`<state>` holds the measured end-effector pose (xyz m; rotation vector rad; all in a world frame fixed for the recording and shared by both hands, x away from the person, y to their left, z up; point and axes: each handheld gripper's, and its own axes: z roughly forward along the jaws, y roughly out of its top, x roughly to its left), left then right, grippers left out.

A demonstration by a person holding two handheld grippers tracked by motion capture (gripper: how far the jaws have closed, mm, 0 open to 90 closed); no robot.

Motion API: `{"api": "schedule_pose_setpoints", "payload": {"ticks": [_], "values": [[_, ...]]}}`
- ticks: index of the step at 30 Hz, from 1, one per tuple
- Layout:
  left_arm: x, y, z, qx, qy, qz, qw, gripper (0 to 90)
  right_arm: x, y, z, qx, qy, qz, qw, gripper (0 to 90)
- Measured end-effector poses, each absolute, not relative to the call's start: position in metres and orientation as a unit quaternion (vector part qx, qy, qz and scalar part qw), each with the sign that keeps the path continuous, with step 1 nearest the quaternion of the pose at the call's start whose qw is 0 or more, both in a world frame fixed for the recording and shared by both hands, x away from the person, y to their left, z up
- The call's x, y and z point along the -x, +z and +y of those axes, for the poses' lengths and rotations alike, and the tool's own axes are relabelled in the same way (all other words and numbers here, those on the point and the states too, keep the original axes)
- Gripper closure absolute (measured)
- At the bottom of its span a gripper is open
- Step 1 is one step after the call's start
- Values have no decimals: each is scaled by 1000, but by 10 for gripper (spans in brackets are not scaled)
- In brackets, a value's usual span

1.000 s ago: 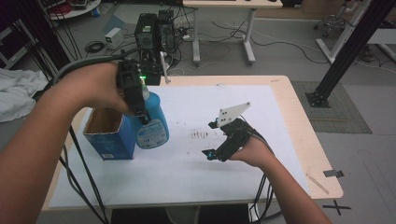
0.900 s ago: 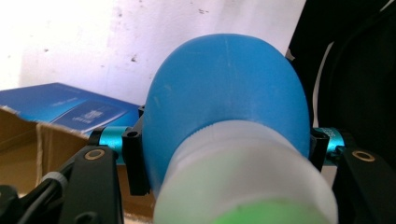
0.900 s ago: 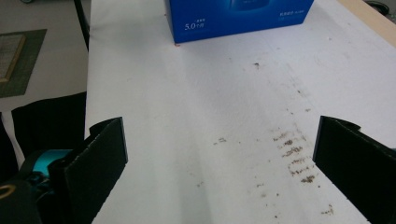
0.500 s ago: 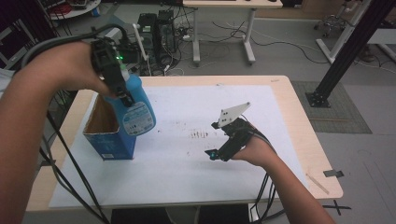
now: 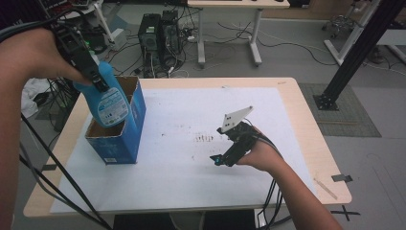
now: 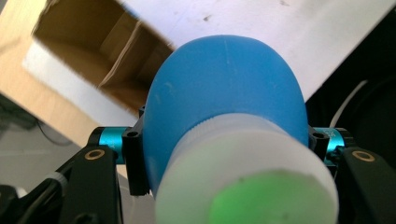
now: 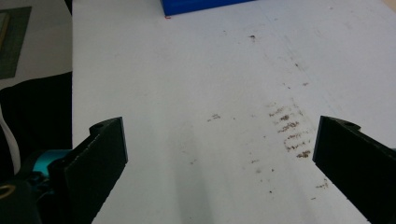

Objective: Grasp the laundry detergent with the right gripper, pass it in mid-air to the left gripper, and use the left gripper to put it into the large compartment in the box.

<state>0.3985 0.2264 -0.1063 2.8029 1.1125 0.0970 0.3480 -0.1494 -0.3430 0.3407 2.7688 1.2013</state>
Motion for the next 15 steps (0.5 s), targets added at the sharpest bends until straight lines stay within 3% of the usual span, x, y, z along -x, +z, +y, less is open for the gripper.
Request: {"api": "schedule_pose_setpoints", "payload": {"ticks": [15], "values": [[-416, -142, 251, -913, 33, 404, 38, 379, -347, -342, -148, -118, 383, 914, 57, 22]]}}
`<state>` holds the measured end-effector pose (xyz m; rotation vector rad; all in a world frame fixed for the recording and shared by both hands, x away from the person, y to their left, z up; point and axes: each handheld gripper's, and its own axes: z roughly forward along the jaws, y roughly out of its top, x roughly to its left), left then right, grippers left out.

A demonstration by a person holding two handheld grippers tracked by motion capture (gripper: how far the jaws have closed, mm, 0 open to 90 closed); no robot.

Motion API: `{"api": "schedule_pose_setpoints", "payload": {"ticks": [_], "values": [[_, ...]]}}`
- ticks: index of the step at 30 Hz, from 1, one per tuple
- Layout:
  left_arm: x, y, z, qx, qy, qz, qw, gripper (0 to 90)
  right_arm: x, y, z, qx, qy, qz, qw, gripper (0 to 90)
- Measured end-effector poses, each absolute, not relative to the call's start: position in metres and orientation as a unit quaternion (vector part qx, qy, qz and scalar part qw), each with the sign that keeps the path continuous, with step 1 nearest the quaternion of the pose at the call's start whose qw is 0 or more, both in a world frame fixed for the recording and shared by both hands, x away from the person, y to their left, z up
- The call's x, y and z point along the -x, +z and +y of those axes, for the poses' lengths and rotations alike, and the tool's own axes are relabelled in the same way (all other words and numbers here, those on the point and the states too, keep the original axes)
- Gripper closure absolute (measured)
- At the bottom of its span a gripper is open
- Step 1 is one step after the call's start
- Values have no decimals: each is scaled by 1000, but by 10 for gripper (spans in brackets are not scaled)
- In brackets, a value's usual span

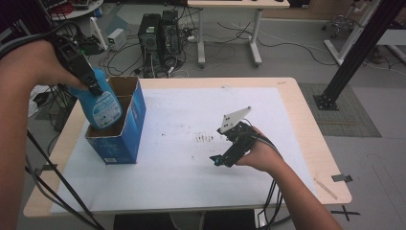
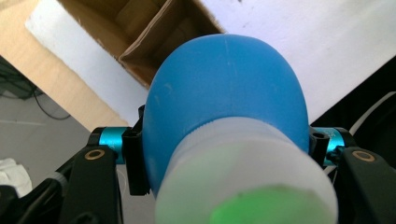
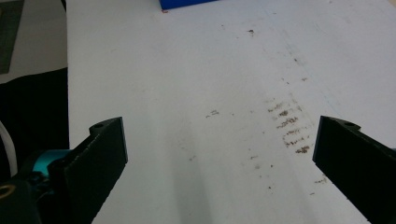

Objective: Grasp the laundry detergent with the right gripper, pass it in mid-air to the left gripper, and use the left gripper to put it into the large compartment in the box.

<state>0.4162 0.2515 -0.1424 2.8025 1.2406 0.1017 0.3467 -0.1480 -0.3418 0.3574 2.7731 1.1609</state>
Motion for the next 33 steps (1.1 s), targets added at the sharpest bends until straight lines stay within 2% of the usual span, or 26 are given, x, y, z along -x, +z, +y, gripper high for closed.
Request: {"api": "schedule_pose_setpoints", "payload": {"ticks": [7, 18, 24, 33], "values": [[-420, -160, 254, -915, 24, 401, 35, 379, -345, -338, -148, -121, 379, 915, 61, 23], [-427, -209, 249, -923, -1, 384, 31, 379, -343, -338, -145, -119, 378, 916, 63, 22], [-435, -253, 246, -935, -8, 353, 15, 379, -344, -338, -144, -120, 374, 917, 64, 22], [-441, -278, 246, -944, -10, 328, 8, 379, -344, -340, -146, -121, 373, 918, 64, 22]]}}
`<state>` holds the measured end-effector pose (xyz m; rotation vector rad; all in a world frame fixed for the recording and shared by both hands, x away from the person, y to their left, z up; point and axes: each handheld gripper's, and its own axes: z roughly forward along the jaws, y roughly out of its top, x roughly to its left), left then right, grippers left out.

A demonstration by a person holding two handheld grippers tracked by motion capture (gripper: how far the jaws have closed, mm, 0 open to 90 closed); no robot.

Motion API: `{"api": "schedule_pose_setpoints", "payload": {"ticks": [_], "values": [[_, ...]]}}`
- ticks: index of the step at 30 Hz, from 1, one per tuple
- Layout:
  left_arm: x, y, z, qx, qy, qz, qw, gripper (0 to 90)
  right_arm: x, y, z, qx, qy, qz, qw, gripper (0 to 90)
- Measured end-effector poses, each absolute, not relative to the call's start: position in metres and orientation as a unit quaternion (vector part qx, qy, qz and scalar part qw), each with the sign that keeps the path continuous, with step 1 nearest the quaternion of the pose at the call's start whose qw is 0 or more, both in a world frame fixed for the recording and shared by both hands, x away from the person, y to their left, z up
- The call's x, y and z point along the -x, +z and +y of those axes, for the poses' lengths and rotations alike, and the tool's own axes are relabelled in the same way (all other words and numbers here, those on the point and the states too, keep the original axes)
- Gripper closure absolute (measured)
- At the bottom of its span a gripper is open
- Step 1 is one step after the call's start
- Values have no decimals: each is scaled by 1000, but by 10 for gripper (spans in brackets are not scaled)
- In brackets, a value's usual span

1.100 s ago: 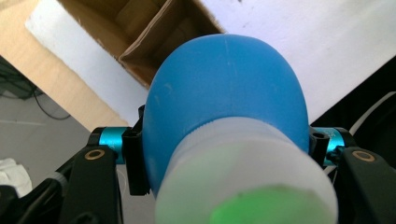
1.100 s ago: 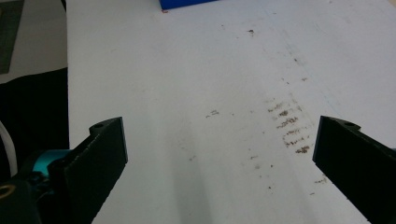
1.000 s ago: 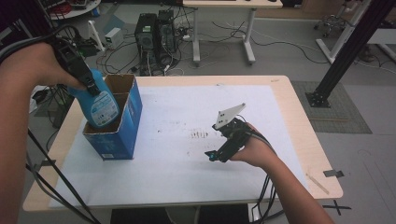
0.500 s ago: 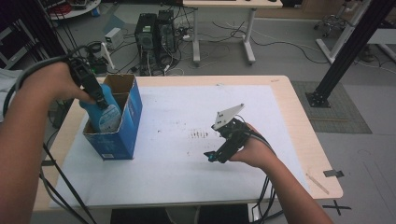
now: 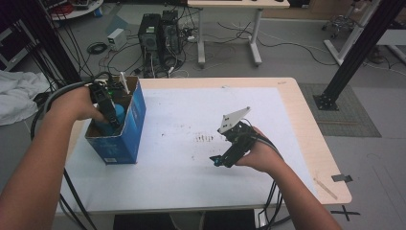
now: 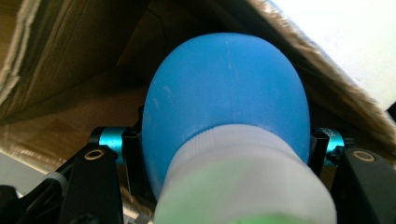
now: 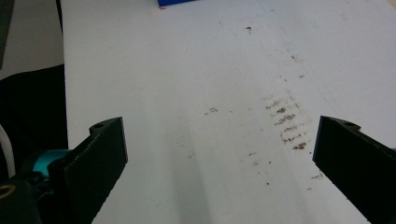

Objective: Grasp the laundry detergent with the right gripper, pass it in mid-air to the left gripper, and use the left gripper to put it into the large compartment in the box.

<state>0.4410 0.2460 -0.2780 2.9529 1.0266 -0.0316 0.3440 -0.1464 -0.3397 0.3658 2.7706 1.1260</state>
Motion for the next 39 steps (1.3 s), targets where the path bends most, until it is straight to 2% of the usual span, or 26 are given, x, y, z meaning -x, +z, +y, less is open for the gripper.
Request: {"api": "schedule_pose_setpoints", "payload": {"ticks": [17, 26, 39], "values": [[-442, -289, 243, -949, -6, 314, -3, 373, -345, -340, -146, -123, 375, 916, 64, 23], [-439, -285, 244, -950, 7, 313, -8, 298, -344, -339, -148, -124, 381, 914, 61, 23], [-437, -276, 245, -949, 22, 313, 2, 296, -345, -340, -147, -120, 380, 915, 62, 23]]}}
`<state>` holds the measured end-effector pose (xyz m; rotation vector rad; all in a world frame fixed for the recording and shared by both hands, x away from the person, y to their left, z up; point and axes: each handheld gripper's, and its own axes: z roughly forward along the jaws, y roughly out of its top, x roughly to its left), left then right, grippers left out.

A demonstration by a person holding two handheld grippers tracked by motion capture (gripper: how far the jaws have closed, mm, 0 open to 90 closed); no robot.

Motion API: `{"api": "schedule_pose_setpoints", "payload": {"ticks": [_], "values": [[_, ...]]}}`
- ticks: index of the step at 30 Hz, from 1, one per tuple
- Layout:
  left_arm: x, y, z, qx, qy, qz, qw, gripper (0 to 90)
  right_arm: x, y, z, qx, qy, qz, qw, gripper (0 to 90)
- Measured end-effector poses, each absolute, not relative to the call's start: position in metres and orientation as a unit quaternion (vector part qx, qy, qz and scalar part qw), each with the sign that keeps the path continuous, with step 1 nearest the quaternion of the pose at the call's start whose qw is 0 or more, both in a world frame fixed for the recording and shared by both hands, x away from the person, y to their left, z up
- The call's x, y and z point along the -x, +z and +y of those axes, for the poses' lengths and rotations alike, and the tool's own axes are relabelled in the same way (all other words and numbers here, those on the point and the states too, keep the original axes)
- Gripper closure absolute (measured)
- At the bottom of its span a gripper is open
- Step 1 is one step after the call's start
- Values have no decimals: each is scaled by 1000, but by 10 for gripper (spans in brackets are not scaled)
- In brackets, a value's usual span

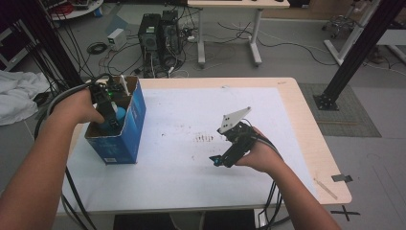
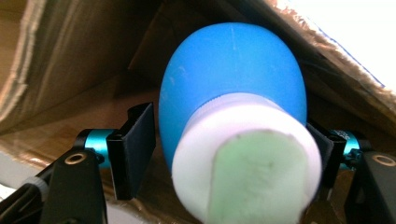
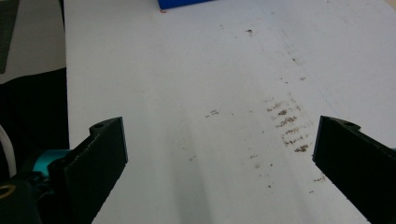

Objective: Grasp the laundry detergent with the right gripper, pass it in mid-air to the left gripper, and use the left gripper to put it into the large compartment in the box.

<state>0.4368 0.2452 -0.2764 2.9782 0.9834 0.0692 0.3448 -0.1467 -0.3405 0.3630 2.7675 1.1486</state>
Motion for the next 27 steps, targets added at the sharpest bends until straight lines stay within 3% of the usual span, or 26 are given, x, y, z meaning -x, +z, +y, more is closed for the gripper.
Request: {"api": "schedule_pose_setpoints", "payload": {"ticks": [27], "values": [[-411, -239, 255, -948, 37, 313, 35, 231, -347, -319, -154, -121, 370, 918, 73, 23]]}}
